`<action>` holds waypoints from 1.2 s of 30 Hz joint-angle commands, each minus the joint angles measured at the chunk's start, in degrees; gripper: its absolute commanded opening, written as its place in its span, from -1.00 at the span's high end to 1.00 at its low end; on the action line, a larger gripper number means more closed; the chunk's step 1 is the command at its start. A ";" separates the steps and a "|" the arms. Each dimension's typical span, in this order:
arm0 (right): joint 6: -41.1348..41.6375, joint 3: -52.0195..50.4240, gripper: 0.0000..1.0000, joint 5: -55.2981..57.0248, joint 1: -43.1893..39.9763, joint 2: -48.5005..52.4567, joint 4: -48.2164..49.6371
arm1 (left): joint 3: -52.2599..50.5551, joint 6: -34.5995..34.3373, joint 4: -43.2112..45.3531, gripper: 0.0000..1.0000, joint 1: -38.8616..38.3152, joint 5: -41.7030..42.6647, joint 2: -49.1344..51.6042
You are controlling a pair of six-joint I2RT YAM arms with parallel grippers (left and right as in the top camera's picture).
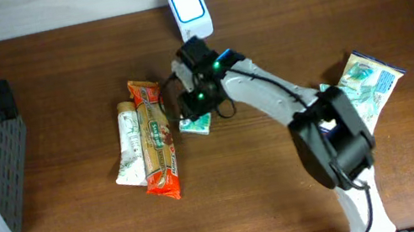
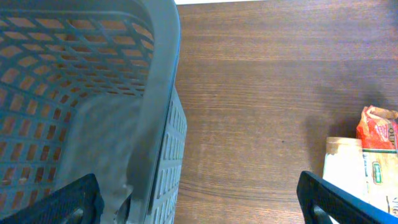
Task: Scan the item barcode
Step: 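Grasp the next small green tissue pack with the right gripper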
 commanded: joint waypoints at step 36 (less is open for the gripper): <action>-2.82 12.39 0.81 -1.46 -1.16 2.12 -28.87 | 0.24 0.90 -0.02 -0.98 0.35 0.42 0.00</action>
